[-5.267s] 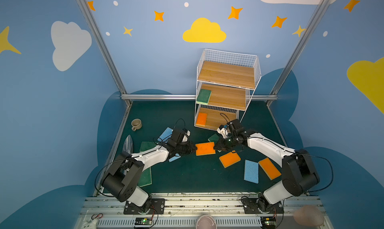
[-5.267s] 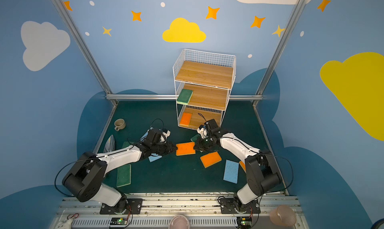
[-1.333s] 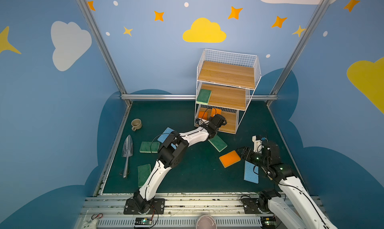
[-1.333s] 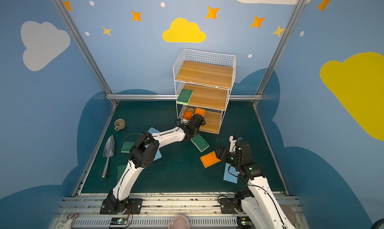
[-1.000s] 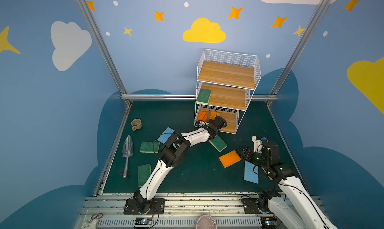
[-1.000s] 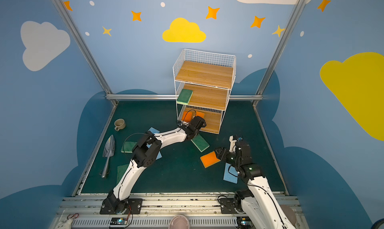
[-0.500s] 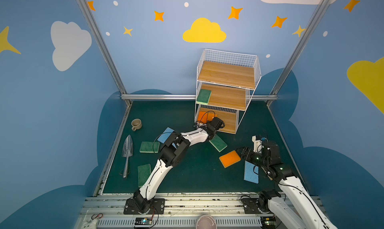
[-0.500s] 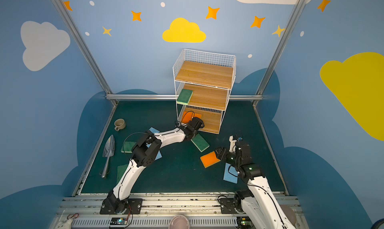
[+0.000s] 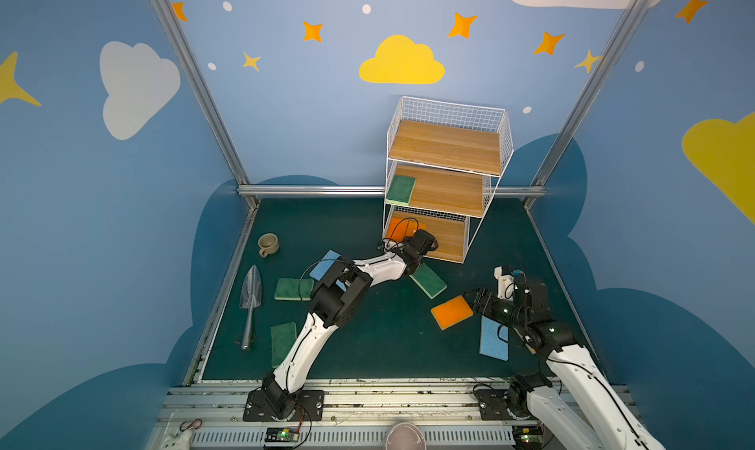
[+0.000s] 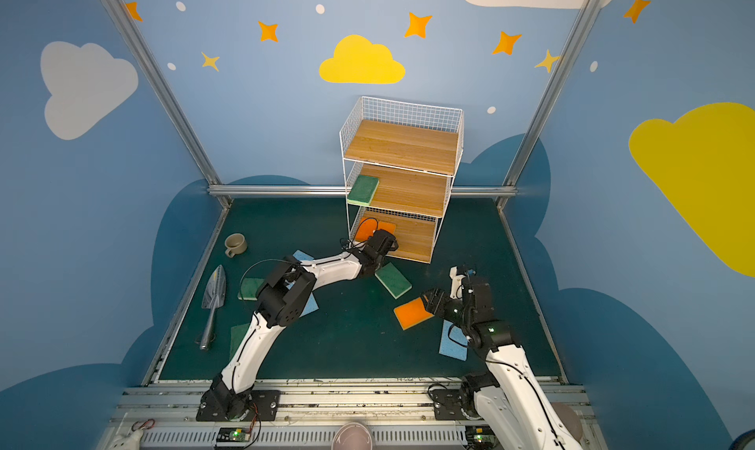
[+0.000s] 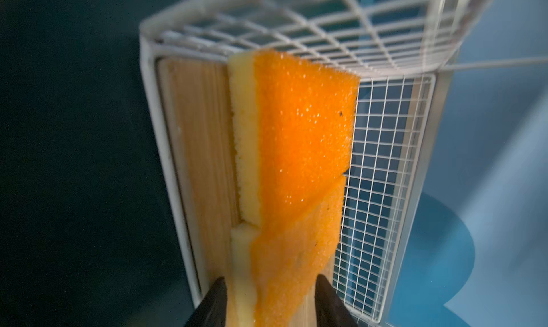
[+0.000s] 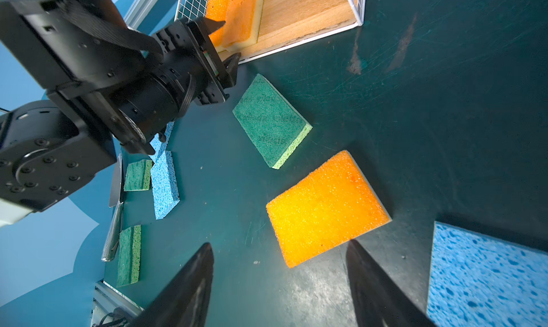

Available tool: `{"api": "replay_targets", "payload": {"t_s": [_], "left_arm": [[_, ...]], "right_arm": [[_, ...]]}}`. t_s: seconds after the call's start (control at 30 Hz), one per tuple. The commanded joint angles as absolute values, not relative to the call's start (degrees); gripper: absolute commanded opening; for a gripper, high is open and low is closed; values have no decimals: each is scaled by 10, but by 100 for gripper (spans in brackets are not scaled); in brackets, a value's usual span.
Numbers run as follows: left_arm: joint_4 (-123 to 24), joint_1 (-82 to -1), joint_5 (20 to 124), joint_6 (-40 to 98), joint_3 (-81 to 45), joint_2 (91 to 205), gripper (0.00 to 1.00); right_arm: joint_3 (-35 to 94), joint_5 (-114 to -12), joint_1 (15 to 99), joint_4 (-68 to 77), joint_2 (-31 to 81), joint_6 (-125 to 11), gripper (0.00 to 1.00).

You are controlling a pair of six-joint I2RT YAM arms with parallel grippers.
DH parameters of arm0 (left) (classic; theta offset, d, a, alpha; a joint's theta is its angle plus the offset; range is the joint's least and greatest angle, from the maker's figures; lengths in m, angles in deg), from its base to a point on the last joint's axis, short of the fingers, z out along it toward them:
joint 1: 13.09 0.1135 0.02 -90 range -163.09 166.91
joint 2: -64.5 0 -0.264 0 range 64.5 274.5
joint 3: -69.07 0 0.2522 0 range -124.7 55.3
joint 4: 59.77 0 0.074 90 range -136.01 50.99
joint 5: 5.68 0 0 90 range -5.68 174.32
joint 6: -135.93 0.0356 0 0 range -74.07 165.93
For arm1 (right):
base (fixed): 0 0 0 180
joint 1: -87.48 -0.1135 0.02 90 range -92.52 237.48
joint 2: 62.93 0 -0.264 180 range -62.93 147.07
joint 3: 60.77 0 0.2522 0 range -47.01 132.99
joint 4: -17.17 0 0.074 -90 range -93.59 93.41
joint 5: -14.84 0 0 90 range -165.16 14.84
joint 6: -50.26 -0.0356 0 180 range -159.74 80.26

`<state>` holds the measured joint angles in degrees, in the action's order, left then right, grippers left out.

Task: Arrange cleaning sponges on a shelf
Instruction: Place the cleaning sponge on the shelf.

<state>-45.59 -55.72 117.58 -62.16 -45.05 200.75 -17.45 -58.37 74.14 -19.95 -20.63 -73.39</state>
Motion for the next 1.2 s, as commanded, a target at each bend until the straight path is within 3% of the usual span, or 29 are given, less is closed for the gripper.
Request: {"api": "replay_targets", "payload": {"t_s": [0.0,0.33,0.5,0.63,0.8,0.93,1.17], "left_arm": [[-427,-555,1177,-603,-441,1995,59],[-463,-565,1188,-580,-367,1943,74],[-490,-576,1191,-566,-319,1906,76],[-519,-585,1190,-538,-261,1862,76],[-575,-593,1173,-452,-164,1791,78],[-586,-592,1141,-360,-94,1721,85],[-623,-580,1041,-181,36,1588,93]], "right_arm": [[-162,-580,743,-195,-206,-734,70],[-153,-575,748,-206,-202,-742,70],[-145,-573,749,-217,-190,-748,70],[-136,-570,754,-226,-157,-747,62],[-139,-575,765,-212,-105,-740,59],[-151,-564,782,-177,-63,-739,60],[-181,-549,810,-83,-11,-749,60]]}}
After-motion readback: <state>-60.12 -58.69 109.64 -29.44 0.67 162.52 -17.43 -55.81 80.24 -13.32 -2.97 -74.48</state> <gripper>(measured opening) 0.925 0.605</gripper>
